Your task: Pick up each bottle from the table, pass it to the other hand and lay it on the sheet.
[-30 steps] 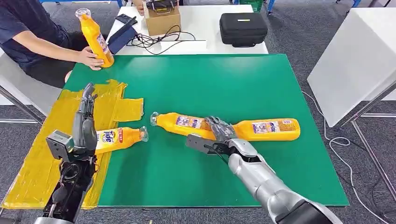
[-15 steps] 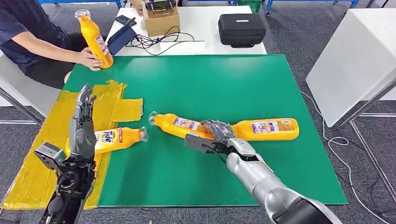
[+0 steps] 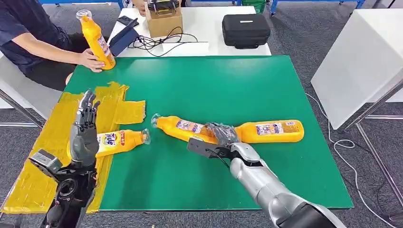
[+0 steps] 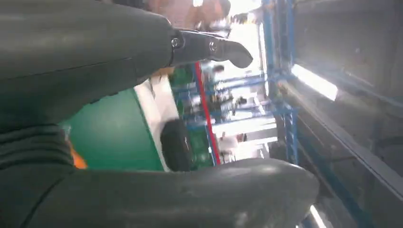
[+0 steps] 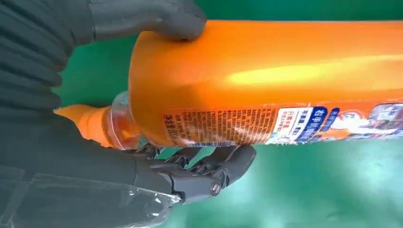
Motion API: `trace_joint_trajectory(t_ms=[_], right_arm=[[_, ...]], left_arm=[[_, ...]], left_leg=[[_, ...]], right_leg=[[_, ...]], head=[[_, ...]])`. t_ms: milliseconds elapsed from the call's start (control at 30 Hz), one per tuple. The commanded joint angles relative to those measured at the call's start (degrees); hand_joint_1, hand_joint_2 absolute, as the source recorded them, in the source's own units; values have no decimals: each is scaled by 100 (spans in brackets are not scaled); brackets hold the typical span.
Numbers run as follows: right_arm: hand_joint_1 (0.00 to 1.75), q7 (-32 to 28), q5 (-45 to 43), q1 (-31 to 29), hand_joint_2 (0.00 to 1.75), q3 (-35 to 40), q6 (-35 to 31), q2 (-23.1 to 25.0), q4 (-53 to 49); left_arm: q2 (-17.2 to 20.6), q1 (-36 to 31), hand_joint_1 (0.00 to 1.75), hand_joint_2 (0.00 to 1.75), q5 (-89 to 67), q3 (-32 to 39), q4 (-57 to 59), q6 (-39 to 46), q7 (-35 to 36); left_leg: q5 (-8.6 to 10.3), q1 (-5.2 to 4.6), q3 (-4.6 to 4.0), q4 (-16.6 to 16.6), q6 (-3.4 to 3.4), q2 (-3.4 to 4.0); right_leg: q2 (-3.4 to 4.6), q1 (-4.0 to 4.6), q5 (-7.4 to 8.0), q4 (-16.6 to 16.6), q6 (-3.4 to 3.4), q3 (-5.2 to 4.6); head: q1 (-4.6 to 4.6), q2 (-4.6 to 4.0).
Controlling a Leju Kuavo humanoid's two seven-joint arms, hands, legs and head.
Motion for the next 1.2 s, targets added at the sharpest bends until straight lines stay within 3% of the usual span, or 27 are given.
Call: trace_joint_trajectory(t_ms=[33, 167, 200, 433, 833, 933, 1200], right_arm=[[175, -385, -463, 153, 175, -569, -195, -88, -580], [175, -427, -521, 217, 175, -598, -250, -109, -690], [175, -566, -649, 275, 175, -685, -345, -122, -844], [175, -652, -1015, 729, 175, -746, -400, -371, -1942], [175, -1201, -1398, 1036, 175, -559, -792, -69, -2496], [175, -1177, -1421, 1039, 175, -295, -812, 121, -2550], [175, -1181, -1501, 983, 175, -144, -784, 91, -2481]], left_arm=[[-298, 262, 0, 0, 688, 377, 1027, -561, 30], [-325, 254, 0, 0, 756, 411, 1034, -588, 54], [-352, 290, 0, 175, 951, 453, 1120, -682, 248], [-457, 260, 0, 175, 2243, 592, 1766, -1668, 803], [-654, 248, 0, 175, 2419, 405, 1672, -1570, 934], [-681, 3, 0, 175, 2488, 251, 1855, -1560, 985], [-642, -66, 0, 175, 2556, 166, 1933, -1520, 962]], left_leg=[[-3, -3, 10, -8, -1, 7], [-6, 3, -8, -7, -2, -6], [-9, 5, -9, -5, -2, -9], [-2, -3, -27, -8, 0, -11], [-12, 4, -27, 1, -3, 0], [-9, 2, -34, 1, -4, -1], [-9, 6, -26, -1, -1, -8]], right_leg=[[1, -3, -2, -8, 7, 10], [-14, 3, -6, -14, 10, -3], [-14, 4, -8, -13, 11, -2], [-12, -4, -3, -10, 8, -23], [-4, 3, -7, -6, 9, -24], [-4, 1, -6, -2, 7, -32], [-12, 5, -5, -9, 12, -20]], head=[[4, 0], [0, 0], [2, 0], [0, 0], [2, 0], [0, 0], [0, 0]])
